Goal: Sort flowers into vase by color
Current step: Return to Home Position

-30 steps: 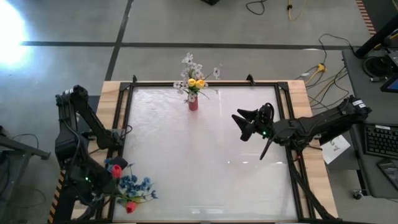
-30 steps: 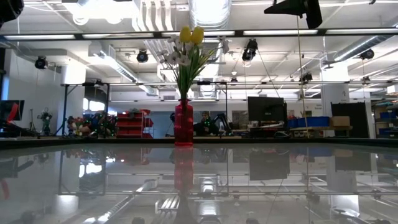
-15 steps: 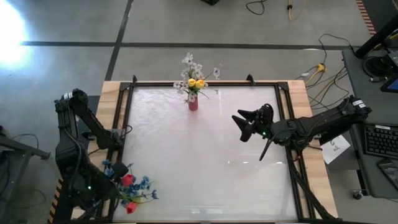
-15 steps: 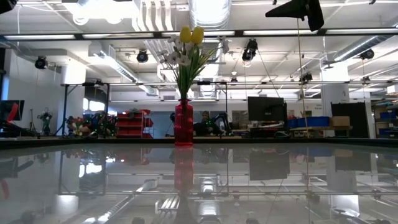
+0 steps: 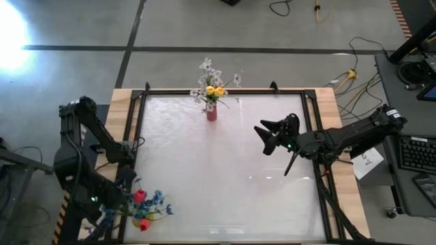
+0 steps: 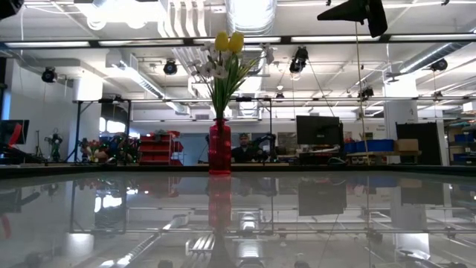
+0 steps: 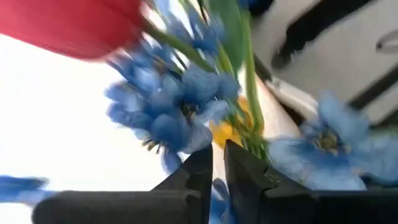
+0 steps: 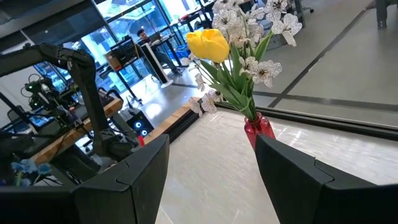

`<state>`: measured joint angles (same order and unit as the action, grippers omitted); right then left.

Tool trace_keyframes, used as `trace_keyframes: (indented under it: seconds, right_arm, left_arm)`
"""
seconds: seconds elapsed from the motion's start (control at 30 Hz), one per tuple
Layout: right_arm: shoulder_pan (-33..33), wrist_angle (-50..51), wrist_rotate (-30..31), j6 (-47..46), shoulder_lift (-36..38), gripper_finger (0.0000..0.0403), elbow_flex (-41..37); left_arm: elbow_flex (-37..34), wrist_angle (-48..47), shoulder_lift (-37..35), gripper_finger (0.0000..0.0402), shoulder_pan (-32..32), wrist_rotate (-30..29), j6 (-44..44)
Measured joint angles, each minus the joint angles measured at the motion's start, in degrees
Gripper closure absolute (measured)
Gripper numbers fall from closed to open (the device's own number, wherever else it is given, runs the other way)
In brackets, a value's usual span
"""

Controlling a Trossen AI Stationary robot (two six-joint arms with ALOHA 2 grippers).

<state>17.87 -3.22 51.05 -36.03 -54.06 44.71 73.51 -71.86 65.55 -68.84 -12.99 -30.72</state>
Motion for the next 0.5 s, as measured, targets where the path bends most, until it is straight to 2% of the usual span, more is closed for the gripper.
trace_keyframes:
  seconds: [0.17, 0.33, 0.4, 0.5]
  right_arm:
    - [0.0, 0.0, -1.2, 0.0, 0.0, 0.0172, 0.0]
    - [0.0, 0.0, -1.7, 0.0, 0.0, 0.0172, 0.0]
    - [0.0, 0.0, -1.7, 0.0, 0.0, 0.0172, 0.0]
    - [0.0, 0.0, -1.9, -0.2, 0.1, 0.0172, 0.0]
  left_arm:
    - [5.3, 0.2, -1.7, 0.0359, 0.0, -6.7, 0.4]
    - [8.7, 0.3, -3.8, 0.0353, 0.0, -9.3, 0.1]
    - [9.5, 0.3, -5.4, 0.0352, 0.0, -14.2, -0.5]
    - [9.4, 0.5, -9.0, 0.0352, 0.0, -24.8, -3.0]
